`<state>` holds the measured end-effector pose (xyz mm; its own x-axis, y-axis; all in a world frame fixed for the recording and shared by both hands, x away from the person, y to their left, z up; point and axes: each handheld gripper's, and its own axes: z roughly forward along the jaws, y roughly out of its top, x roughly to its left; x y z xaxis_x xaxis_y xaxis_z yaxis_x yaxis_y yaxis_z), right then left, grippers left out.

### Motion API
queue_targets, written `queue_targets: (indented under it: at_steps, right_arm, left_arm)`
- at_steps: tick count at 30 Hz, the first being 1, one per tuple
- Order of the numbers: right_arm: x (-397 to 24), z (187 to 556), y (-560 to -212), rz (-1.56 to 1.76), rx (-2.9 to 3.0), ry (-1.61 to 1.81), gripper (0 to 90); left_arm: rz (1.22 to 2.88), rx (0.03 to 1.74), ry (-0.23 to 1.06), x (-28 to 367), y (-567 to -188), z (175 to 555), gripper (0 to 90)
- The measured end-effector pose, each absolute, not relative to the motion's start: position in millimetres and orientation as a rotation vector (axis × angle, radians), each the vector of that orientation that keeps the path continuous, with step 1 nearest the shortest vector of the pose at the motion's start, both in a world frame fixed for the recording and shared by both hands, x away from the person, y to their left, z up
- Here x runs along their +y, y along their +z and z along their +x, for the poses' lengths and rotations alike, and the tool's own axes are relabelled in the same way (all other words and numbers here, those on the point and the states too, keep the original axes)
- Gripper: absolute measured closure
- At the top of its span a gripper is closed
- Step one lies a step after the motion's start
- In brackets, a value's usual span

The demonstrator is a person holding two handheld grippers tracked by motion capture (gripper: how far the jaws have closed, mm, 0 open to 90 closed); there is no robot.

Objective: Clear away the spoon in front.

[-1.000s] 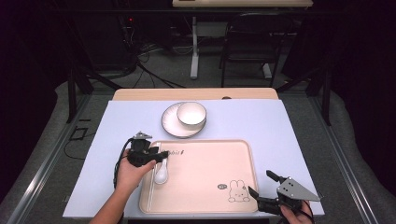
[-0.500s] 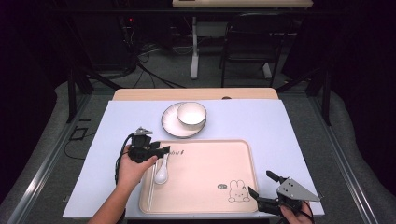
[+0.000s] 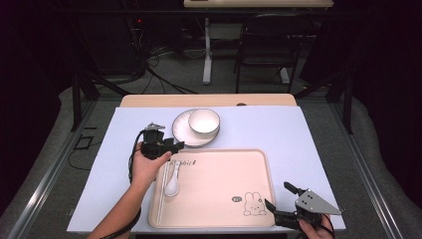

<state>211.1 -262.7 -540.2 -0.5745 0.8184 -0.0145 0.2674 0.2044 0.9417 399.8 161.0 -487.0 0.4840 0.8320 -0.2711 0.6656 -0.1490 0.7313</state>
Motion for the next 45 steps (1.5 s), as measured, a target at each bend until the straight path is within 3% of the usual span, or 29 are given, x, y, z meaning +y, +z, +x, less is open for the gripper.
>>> queue_targets:
  at_steps: [18,45]
  right_arm:
    - [-263.2,211.2,-540.1,1.008,1.958,1.373,14.3]
    - [-263.2,210.7,-539.6,1.007,1.959,1.377,14.3]
  left_arm:
    - [1.82,1.323,0.264,144.1,-480.3,448.3,48.3]
    - [1.837,1.475,0.213,116.8,-495.3,486.8,51.8]
